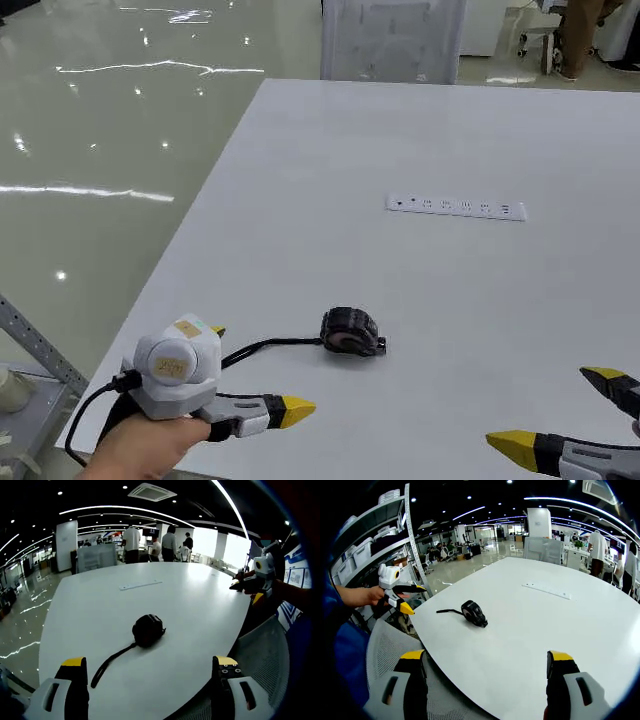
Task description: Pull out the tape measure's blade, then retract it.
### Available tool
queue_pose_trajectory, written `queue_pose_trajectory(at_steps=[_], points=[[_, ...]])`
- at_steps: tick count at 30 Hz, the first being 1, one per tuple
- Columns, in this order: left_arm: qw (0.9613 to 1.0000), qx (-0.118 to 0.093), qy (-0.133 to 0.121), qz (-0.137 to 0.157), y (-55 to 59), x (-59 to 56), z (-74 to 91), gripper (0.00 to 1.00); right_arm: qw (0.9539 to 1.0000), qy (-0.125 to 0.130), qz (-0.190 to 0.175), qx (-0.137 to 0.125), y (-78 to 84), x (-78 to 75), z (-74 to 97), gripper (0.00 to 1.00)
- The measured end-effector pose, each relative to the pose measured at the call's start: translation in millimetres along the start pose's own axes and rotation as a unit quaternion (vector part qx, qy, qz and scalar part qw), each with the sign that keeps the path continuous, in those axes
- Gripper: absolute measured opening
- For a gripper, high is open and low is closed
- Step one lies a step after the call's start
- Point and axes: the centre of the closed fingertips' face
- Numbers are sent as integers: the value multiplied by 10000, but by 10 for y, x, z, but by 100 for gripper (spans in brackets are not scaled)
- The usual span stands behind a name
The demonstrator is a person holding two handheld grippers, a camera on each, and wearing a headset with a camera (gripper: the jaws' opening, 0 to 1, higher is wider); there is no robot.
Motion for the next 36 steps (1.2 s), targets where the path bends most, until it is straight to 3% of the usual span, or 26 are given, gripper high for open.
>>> queue_pose_trajectory(at_steps=[10, 16, 20, 28, 36], points=[[9999, -8, 76, -140, -32, -2, 211, 100, 9998, 41, 197, 92, 76, -3, 204, 100], [9998, -14, 36, -219, -39, 89, 275, 100, 9993, 14, 341, 179, 123, -42, 299, 100], [9997, -33, 26, -257, -33, 158, 310, 100, 9989, 1, 422, 213, 131, -62, 322, 100], [9992, 135, 65, -381, 89, 258, 375, 100, 9985, -87, 484, 222, 124, -83, 328, 100], [9991, 151, 31, -393, 78, 313, 454, 100, 9985, -124, 483, 237, 131, -90, 351, 100]])
Point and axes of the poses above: the centre of the closed fingertips' face, and the gripper's own axes: z roughly backward along the fingers, x roughly to its left, y roughly out of its underside, and after that the axes turned 8 degrees about -x, right-handed
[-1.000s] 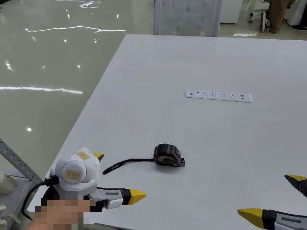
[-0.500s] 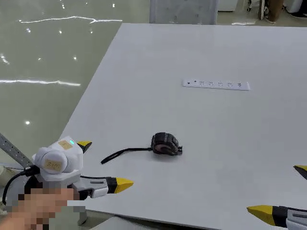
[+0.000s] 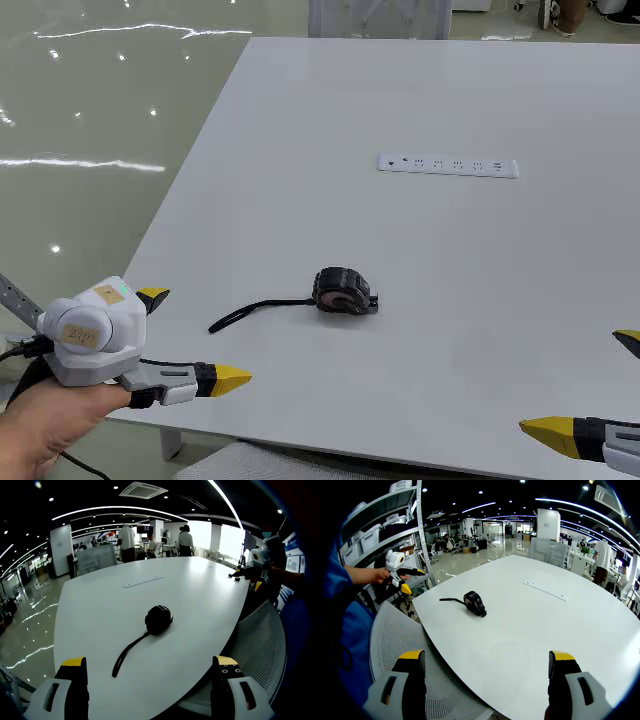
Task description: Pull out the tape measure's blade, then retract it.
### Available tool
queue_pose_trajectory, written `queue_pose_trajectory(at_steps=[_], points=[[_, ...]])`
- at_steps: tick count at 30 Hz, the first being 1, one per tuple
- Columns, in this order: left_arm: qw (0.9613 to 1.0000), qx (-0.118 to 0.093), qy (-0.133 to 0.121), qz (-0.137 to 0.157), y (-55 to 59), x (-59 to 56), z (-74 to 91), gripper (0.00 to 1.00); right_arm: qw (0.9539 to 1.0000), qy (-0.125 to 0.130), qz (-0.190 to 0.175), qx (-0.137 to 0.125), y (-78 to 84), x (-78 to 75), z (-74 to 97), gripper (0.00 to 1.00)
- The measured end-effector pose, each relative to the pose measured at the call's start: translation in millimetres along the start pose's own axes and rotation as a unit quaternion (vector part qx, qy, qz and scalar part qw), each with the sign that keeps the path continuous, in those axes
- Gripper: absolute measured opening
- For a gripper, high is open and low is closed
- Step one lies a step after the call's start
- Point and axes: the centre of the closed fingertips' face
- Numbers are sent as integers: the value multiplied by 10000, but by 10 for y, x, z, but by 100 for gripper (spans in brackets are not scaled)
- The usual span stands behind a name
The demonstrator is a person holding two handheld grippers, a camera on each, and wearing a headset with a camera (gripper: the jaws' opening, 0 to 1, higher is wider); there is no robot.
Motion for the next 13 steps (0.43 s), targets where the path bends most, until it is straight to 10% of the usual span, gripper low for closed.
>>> queue_pose_trajectory(at_steps=[13], points=[[10000, 24, 69, -10, 18, -9, 25, 100, 10000, -29, 0, -3, -4, 19, -1, 100]])
Point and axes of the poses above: the centre of the closed fingertips' face, and the gripper's own axes: z roughly backward along the fingers, x roughly to its left, y roughly out of its underside, and after that the axes turned 8 degrees about -x, right-handed
